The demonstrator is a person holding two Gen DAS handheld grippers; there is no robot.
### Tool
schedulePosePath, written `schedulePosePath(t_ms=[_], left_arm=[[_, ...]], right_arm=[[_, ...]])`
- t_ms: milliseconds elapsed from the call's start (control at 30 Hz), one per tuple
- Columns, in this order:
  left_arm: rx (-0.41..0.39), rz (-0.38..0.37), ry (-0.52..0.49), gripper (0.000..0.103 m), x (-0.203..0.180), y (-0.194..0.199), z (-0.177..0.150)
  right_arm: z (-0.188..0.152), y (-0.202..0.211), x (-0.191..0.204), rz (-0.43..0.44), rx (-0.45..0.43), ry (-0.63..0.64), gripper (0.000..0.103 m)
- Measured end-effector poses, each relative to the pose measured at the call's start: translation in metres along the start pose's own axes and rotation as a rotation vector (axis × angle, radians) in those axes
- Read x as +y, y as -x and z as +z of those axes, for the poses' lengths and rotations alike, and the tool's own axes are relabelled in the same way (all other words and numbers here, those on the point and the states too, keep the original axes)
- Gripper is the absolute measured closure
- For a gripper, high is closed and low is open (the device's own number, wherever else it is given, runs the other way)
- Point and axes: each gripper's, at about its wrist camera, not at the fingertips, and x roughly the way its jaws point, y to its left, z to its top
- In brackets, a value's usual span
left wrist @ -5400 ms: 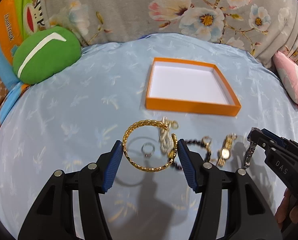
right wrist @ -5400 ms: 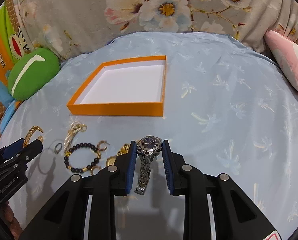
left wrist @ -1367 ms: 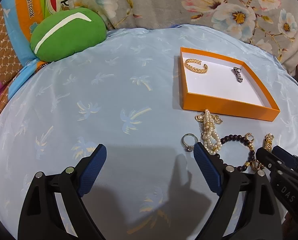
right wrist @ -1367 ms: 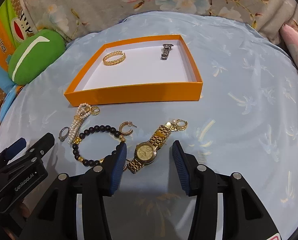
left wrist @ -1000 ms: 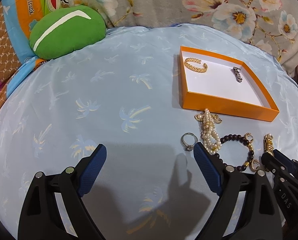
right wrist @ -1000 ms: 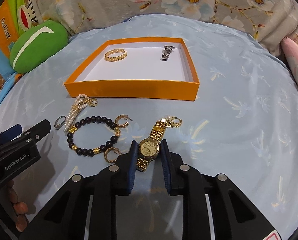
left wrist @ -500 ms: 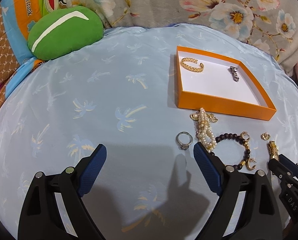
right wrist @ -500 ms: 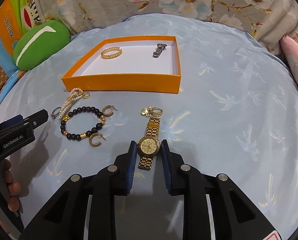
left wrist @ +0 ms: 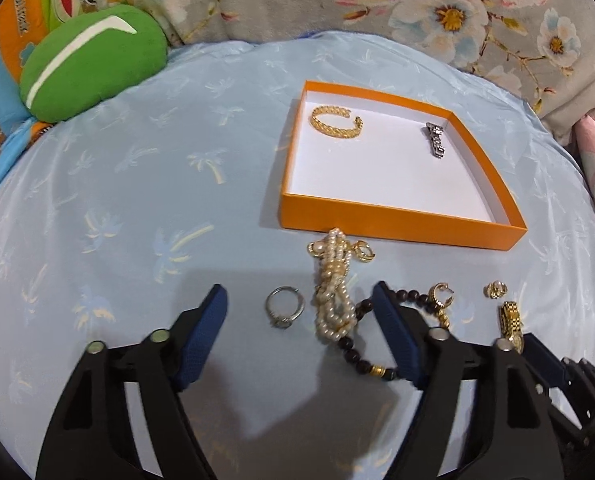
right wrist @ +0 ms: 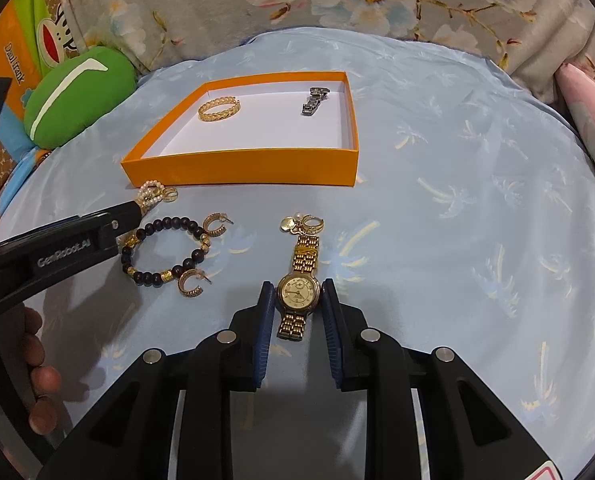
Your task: Organize jewelry
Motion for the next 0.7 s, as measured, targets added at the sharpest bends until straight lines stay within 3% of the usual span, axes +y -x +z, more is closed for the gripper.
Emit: schedulePosePath(t_ms=[167,400,567,700], left_arm=[[0.010,0.005,0.004,0.048,-0.001,-0.011,0.005],[0.000,-0.021,-0.031,0.081,-0.007,-0.009,0.003],[-0.014,-0.063,-0.042,0.091,-0.011,0.000,-0.001],[-0.030,-0.096,-0.033,0.091,-0.008,0.010,-0.003]], right_arm=[[0.000,0.000,-0.002,0.009,-0.001,-0.008,0.081],[0.000,-0.001,-0.003,0.014,-0.002,-0.013,0.081],[-0.001,-0.001,-0.005,0.030,-0.005,-0.030,0.081],[0.000,0.000,-0.007,0.038,-0.009,-0.041,0.081]])
